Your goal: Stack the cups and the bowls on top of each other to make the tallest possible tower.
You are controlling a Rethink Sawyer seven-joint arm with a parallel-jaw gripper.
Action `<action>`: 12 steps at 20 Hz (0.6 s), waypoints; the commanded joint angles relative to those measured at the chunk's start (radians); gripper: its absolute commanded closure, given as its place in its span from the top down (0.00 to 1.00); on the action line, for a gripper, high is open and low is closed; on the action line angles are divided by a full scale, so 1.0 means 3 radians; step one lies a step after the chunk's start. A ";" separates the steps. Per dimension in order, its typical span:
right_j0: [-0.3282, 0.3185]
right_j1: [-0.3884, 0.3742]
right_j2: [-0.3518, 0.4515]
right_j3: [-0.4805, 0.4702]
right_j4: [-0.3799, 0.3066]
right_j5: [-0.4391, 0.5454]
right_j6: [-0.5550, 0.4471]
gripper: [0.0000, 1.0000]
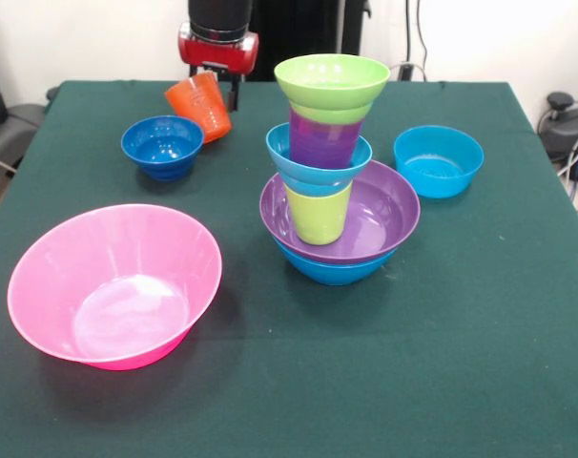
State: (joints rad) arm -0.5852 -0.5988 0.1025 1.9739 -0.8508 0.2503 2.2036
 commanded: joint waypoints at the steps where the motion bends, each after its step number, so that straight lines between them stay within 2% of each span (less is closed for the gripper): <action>1: -0.0066 -0.0030 0.0623 -0.0020 0.0053 0.0418 -0.0604 1.00; 12: -0.0169 -0.0109 0.0823 0.0006 0.0119 0.0670 -0.0624 1.00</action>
State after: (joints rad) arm -0.6246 -0.6265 0.2107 1.9742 -0.8443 0.3255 2.2036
